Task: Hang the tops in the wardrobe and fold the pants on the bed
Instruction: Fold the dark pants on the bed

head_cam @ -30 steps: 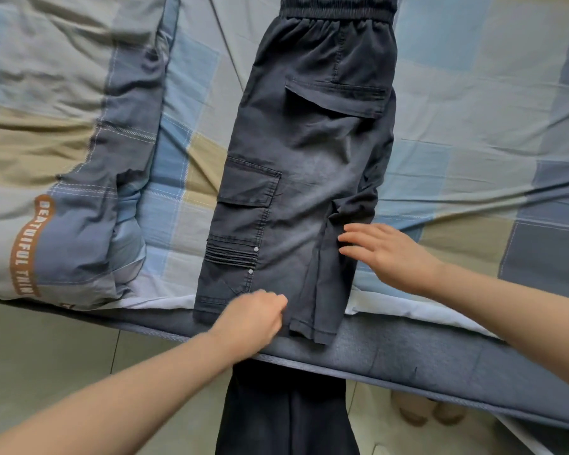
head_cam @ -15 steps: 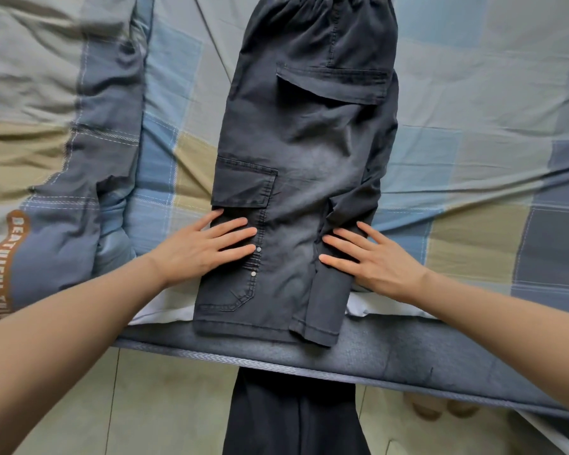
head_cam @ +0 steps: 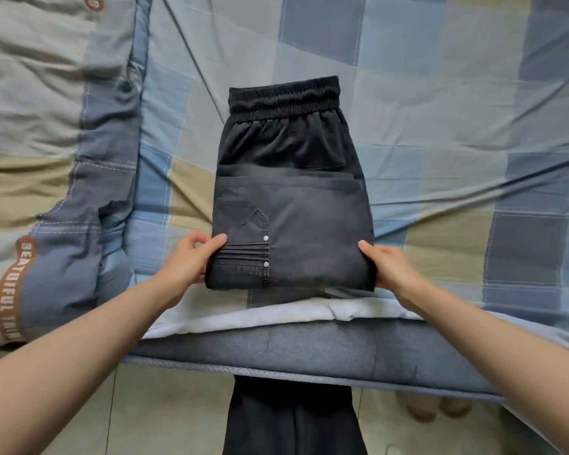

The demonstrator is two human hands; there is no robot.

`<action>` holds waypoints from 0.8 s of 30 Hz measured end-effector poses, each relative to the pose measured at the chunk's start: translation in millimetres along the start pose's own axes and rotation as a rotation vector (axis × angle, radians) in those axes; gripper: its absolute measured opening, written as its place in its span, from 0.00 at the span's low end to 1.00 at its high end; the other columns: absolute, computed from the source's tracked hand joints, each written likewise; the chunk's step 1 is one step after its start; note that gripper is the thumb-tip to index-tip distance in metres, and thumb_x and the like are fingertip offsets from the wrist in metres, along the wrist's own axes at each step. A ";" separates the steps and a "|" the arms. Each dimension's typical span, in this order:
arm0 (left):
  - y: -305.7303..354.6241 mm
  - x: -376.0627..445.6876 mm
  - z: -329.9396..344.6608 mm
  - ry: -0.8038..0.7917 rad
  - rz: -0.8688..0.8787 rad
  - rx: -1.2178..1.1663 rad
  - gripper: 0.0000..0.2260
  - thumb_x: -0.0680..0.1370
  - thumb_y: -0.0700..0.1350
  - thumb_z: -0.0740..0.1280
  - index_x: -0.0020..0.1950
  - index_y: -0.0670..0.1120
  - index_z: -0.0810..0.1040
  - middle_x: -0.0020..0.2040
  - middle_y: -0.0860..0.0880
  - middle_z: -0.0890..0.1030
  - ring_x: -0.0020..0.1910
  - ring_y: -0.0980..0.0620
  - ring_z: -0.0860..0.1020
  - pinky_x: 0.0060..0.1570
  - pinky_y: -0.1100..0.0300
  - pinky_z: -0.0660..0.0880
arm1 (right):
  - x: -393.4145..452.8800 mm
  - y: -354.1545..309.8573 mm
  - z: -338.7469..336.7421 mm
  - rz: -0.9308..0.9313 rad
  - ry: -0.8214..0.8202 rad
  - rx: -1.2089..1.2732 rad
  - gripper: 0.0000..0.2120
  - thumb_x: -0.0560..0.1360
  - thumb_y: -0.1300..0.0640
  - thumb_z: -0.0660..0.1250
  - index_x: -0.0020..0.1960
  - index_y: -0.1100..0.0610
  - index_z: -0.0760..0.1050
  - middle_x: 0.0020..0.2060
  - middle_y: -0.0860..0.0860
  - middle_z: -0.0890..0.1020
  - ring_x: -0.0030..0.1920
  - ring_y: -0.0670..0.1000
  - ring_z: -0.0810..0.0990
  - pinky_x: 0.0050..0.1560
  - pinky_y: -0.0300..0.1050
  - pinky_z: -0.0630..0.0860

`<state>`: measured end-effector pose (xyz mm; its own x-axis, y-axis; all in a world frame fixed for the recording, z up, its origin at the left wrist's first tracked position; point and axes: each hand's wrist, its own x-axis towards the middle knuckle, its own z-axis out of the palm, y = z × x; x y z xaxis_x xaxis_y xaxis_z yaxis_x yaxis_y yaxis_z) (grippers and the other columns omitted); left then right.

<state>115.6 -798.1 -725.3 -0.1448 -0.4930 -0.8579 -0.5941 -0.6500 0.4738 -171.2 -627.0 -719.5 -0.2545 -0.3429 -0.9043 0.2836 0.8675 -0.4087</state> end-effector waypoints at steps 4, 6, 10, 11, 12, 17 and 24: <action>-25.6 -3.3 8.4 0.014 0.061 0.088 0.11 0.80 0.48 0.66 0.40 0.46 0.71 0.35 0.48 0.72 0.36 0.51 0.70 0.39 0.55 0.68 | 5.6 8.6 1.7 -0.003 -0.024 -0.085 0.11 0.80 0.51 0.61 0.53 0.55 0.79 0.52 0.53 0.83 0.55 0.54 0.81 0.58 0.53 0.77; -37.6 -9.6 3.4 0.010 0.113 0.060 0.13 0.81 0.47 0.64 0.40 0.41 0.72 0.37 0.46 0.72 0.40 0.50 0.71 0.44 0.53 0.68 | -3.9 12.8 -2.4 -0.066 -0.056 -0.019 0.09 0.79 0.56 0.63 0.48 0.57 0.81 0.48 0.53 0.85 0.53 0.52 0.82 0.58 0.49 0.77; -62.8 -36.3 -4.7 -0.080 0.149 0.099 0.22 0.78 0.53 0.66 0.46 0.32 0.75 0.41 0.46 0.76 0.43 0.53 0.73 0.48 0.53 0.68 | -34.9 39.2 -19.8 -0.073 -0.092 -0.016 0.18 0.73 0.56 0.70 0.25 0.55 0.73 0.28 0.46 0.77 0.34 0.45 0.76 0.45 0.37 0.70; -71.4 -42.4 -5.0 -0.106 0.136 0.146 0.23 0.76 0.55 0.67 0.45 0.32 0.76 0.40 0.46 0.76 0.42 0.54 0.73 0.47 0.54 0.68 | -41.1 48.9 -22.7 -0.047 -0.097 -0.052 0.17 0.70 0.52 0.73 0.28 0.56 0.72 0.29 0.49 0.76 0.36 0.48 0.75 0.47 0.40 0.69; -78.4 -47.0 -4.0 -0.124 0.120 0.196 0.22 0.77 0.54 0.67 0.42 0.33 0.75 0.38 0.47 0.75 0.40 0.55 0.73 0.45 0.55 0.67 | -45.1 56.7 -23.9 -0.037 -0.103 -0.079 0.17 0.68 0.48 0.74 0.30 0.57 0.72 0.32 0.51 0.76 0.39 0.49 0.76 0.49 0.43 0.70; -81.0 -49.5 11.4 -0.045 0.002 0.214 0.17 0.80 0.44 0.65 0.32 0.44 0.68 0.29 0.47 0.70 0.33 0.50 0.68 0.37 0.57 0.63 | -34.7 64.7 -16.3 0.032 -0.033 -0.111 0.15 0.78 0.59 0.65 0.32 0.56 0.78 0.34 0.47 0.83 0.42 0.48 0.80 0.50 0.44 0.76; -63.4 -35.6 -7.9 0.383 0.902 1.251 0.22 0.73 0.37 0.59 0.67 0.46 0.69 0.63 0.42 0.73 0.61 0.38 0.73 0.56 0.46 0.66 | -25.5 41.3 -30.5 -0.847 0.454 -1.607 0.29 0.71 0.66 0.55 0.72 0.60 0.66 0.68 0.62 0.71 0.66 0.65 0.71 0.59 0.58 0.69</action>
<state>164.7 -743.9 -723.2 -0.7101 -0.6728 -0.2074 -0.7030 0.6938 0.1561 -181.2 -571.4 -709.6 -0.1151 -0.9328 -0.3416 -0.9931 0.0996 0.0624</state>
